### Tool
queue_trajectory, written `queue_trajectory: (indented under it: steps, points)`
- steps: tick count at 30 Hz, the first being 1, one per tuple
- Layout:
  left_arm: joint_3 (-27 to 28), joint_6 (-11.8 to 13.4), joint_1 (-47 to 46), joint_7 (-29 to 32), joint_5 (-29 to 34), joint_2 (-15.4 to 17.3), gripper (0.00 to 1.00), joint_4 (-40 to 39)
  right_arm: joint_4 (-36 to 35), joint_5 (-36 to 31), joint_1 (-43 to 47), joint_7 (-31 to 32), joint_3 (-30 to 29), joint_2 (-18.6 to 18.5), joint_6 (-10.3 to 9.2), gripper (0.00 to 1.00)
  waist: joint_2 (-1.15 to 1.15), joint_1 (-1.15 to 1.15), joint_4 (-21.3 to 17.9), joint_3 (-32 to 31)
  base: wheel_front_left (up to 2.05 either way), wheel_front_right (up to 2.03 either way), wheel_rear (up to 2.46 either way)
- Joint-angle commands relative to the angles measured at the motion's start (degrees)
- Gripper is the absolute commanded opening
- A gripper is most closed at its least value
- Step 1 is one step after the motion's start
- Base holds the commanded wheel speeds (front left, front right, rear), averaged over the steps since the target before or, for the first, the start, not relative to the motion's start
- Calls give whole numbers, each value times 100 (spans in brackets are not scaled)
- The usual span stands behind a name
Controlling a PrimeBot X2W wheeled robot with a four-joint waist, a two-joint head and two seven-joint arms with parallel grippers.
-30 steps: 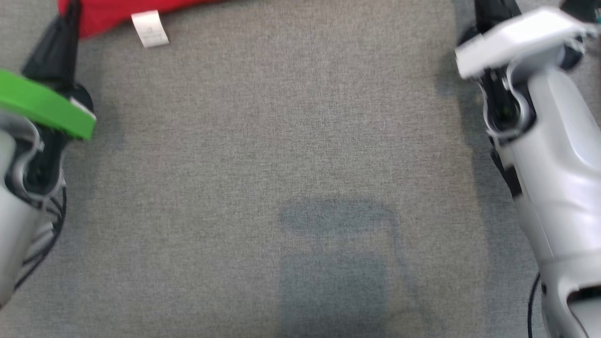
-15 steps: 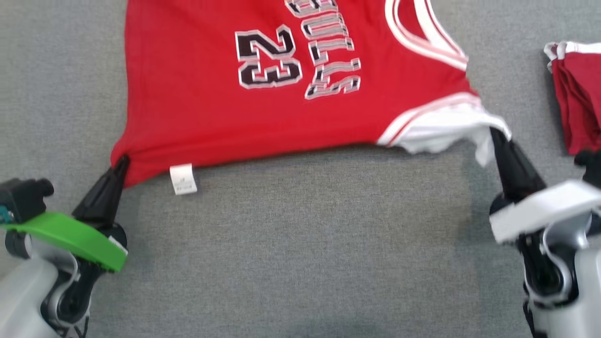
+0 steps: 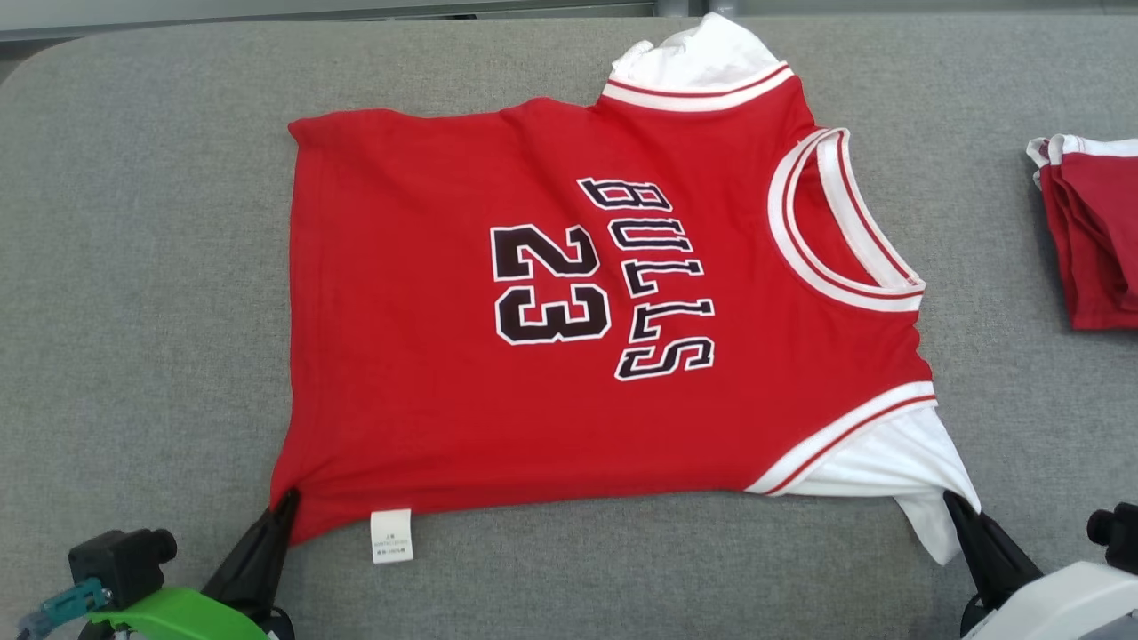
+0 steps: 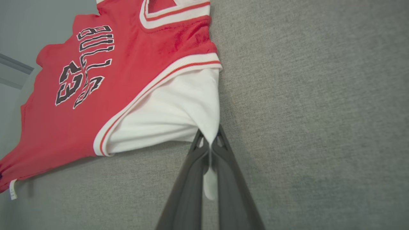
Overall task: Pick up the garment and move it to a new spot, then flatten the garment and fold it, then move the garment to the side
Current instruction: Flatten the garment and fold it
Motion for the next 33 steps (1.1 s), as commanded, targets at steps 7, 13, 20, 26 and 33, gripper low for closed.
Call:
queue_trajectory:
  steps: [7,13,20,26,33]
  points:
    - [50,304,741,94,-118,220,0,-608,-129,191,479,234,-97,-20,-10,0,49,1,33,-11,0,0,0]
    - [205,552,837,510,-402,584,0,-1217,-516,502,91,675,-24,-25,-8,0,49,1,28,11,0,0,0]
    - [393,691,507,1404,-832,1212,0,-2139,-894,723,-786,1848,-281,-151,-6,0,49,1,90,146,0,0,0]
    - [595,761,-11,2085,-1342,1361,0,-2583,-868,563,-1574,2657,-582,-120,-6,0,49,1,192,387,0,0,0]
    - [672,838,-1214,3021,-1674,1170,0,-2129,-432,92,-2744,3169,-699,-59,-5,0,49,1,225,823,0,0,0]
